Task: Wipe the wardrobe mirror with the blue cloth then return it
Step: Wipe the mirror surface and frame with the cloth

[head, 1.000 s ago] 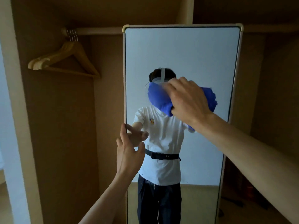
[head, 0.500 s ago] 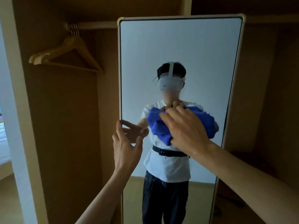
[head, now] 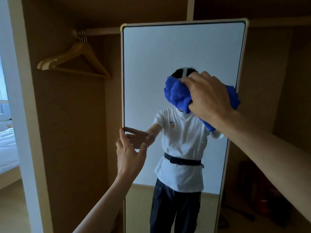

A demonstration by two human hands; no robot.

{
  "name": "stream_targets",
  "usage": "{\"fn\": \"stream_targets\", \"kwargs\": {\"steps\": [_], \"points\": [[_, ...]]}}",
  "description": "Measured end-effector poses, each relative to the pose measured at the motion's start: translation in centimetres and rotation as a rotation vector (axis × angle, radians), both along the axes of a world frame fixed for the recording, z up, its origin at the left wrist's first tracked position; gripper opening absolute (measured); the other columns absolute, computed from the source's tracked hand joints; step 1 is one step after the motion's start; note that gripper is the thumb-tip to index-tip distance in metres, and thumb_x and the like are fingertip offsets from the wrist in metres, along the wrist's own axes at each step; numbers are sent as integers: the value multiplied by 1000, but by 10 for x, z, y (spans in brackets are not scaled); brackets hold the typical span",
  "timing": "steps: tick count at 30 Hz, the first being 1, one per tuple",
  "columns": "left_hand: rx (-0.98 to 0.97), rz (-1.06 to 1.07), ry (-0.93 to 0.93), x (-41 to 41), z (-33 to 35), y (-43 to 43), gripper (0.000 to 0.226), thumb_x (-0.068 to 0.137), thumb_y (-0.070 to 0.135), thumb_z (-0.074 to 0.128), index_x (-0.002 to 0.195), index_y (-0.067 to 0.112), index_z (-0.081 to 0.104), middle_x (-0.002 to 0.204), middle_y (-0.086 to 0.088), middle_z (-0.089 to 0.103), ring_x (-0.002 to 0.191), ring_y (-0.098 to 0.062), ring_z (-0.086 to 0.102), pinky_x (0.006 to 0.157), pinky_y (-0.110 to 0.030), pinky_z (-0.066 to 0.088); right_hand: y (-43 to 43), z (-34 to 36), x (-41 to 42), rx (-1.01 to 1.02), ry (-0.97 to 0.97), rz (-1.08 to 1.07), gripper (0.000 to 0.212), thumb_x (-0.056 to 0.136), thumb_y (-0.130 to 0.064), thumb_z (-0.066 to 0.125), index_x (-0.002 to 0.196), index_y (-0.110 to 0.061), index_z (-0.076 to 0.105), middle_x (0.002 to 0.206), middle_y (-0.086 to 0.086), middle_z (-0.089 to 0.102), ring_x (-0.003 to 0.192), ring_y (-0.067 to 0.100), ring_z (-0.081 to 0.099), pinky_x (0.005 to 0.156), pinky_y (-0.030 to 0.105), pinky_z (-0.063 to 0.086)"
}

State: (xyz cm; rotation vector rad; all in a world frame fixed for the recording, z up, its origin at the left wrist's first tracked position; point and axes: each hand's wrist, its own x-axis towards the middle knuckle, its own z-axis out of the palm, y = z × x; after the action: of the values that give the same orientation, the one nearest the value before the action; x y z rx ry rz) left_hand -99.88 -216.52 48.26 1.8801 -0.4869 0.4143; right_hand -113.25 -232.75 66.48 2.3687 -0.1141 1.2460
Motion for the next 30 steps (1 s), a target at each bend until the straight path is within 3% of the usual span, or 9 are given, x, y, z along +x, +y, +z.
{"fn": "stream_targets", "kwargs": {"steps": [5,9,13,16,21,24,28,30], "points": [[-17,41,-3,-2,-8,-6,95,97,41,63,163,24,-3,164,-9,22,146,-32,33,112,-57,42,-6,-16,-2,-56,-10,17,23,81,-8,53,102,-15,61,95,5,60,90,29,56,75,44,46],[-32,83,-7,-4,-16,-12,95,96,43,64,163,23,-1,167,-8,16,151,-32,25,115,-58,38,-10,-49,0,-105,32,42,17,68,-5,51,83,-12,56,81,4,57,78,27,55,70,41,42],[-33,108,-16,-9,-22,-18,97,96,43,65,163,21,-2,168,-7,11,153,-32,18,116,-61,35,-15,-92,-1,-130,123,5,16,77,-11,52,91,-13,58,88,7,59,87,30,54,79,44,43],[-29,112,-7,-8,-21,-16,97,96,43,65,163,19,-1,167,-9,12,152,-33,18,116,-60,34,-17,-104,-7,-139,148,8,26,74,-12,56,100,-14,60,94,8,62,90,32,54,79,44,41],[-1,108,17,-7,-18,-14,98,96,47,61,163,15,-4,168,-10,9,153,-34,16,117,-58,35,-13,-74,-15,-81,86,38,29,82,-10,43,105,-11,61,100,6,62,90,27,54,82,42,39],[8,111,11,-8,-19,-16,98,96,48,61,163,14,-4,168,-9,7,154,-34,14,117,-59,34,-18,-43,-25,7,16,88,33,78,-8,51,109,-11,64,102,7,63,91,30,56,80,44,42],[9,123,6,-7,-21,-18,98,97,46,62,163,14,-3,168,-11,7,154,-35,14,118,-59,33,-33,-9,-34,100,-27,112,27,73,-10,50,94,-19,64,90,2,61,85,29,58,73,43,46],[2,131,-3,-6,-22,-20,98,97,44,62,163,13,-3,168,-12,8,154,-36,14,119,-58,30,-37,-4,-35,143,-12,111,29,74,-15,47,97,-18,65,89,4,61,84,30,59,72,42,49]]}}
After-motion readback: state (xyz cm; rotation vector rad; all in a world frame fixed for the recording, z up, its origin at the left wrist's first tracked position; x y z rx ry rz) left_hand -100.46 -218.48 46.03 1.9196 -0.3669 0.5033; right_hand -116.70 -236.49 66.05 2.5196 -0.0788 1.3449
